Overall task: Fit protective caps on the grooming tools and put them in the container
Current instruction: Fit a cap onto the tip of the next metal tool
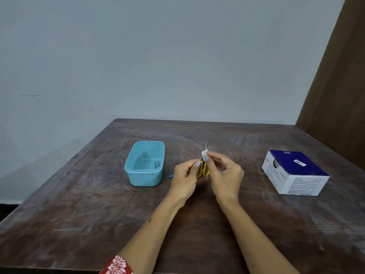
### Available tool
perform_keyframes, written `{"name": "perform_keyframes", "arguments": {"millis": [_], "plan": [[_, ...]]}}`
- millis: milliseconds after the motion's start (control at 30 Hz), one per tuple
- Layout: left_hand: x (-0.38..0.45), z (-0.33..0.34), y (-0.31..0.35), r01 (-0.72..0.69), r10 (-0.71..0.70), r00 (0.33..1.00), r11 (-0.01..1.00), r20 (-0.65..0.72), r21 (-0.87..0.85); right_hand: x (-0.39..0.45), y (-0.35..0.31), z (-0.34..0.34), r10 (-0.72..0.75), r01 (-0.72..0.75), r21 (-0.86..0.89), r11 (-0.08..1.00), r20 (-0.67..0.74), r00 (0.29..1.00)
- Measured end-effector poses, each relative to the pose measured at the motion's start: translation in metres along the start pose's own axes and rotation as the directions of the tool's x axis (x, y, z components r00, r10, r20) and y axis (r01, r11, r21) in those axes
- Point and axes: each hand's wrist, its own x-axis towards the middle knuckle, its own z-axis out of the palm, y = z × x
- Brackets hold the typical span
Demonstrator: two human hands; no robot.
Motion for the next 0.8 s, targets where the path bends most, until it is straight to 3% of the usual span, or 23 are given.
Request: {"name": "perform_keyframes", "arguments": {"millis": [300, 533, 700, 800], "plan": [[-0.003, 0.002, 0.001, 0.087, -0.088, 0.985, 0.996, 0.147, 0.012, 0.006, 0.000, -0.002, 0.097, -0.084, 0.098, 0.992, -0.129, 0.987], [-0.001, -0.002, 0.002, 0.079, -0.076, 0.991, 0.997, 0.107, -0.027, 0.004, 0.002, 0.000, 0.156, -0.152, 0.079, 0.985, -0.051, 0.986], [0.000, -0.002, -0.002, 0.099, -0.110, 0.980, 0.992, 0.166, 0.073, 0.009, -0.006, -0.004, 0.138, -0.108, 0.153, 0.982, -0.205, 0.969], [-0.001, -0.001, -0.001, 0.082, -0.091, 0.985, 0.994, 0.144, 0.067, 0.007, -0.008, -0.004, 0.109, -0.091, 0.101, 0.991, -0.186, 0.976]]}}
